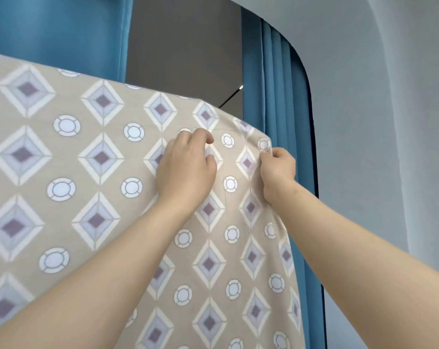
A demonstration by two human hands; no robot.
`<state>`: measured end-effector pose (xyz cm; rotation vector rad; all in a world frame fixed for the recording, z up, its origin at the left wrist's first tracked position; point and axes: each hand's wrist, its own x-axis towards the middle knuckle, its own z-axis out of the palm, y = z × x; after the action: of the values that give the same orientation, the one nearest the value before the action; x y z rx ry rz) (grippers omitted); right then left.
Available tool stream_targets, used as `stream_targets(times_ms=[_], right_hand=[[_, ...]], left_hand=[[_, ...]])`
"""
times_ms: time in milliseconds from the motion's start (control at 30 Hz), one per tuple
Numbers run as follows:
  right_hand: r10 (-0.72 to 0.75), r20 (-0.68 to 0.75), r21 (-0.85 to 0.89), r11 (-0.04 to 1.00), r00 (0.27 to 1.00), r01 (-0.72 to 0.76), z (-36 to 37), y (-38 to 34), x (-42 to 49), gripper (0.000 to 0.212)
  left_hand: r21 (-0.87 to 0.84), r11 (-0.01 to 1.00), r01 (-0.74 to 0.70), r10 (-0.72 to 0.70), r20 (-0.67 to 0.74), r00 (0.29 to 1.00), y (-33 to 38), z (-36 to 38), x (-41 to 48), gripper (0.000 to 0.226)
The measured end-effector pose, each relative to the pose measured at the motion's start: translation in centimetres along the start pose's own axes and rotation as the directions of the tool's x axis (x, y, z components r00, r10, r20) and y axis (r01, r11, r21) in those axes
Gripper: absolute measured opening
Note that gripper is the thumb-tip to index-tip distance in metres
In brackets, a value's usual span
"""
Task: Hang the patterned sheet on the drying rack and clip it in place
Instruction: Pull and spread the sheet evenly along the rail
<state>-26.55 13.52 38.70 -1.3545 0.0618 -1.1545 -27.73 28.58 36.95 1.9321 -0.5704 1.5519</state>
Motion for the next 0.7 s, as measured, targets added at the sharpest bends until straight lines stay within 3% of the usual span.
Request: stream_targets(times_ms=[33, 167, 400, 567, 700], right_hand=[[0.012, 0.011, -0.059, 0.998, 1.000, -0.011, 0.1, -0.4, -0.1, 0.011], [-0.137, 0.117, -0.233, 0.959, 0.984, 0.161, 1.1, -3.1, -0.7, 0.038], [-0.314, 0.453, -0.401, 0.764, 0.835, 0.505, 5.5, -7.3, -3.3, 0.043], [-0.336, 0.428, -0.374, 0.779, 0.839, 0.503, 8.3, -8.7, -3.1, 0.042], [-0.376, 0.398, -0.405, 0.746, 0.836, 0.529, 8.8, -8.3, -3.0, 0.036]], left_hand=[[0.020, 1.000, -0.018, 0.017, 0.016, 1.000, -0.1, -0.1, 0.2, 0.029], [0.086, 0.995, -0.058, 0.057, 0.008, 0.998, -0.6, -1.1, 1.7, 0.029], [0.269, 0.948, -0.170, 0.214, -0.141, 0.967, -3.2, -4.6, 5.4, 0.036], [0.438, 0.898, -0.028, 0.047, -0.032, 0.998, -5.3, -8.2, 8.9, 0.035], [0.494, 0.865, -0.084, 0.089, 0.015, 0.996, -5.9, -9.1, 9.5, 0.036]])
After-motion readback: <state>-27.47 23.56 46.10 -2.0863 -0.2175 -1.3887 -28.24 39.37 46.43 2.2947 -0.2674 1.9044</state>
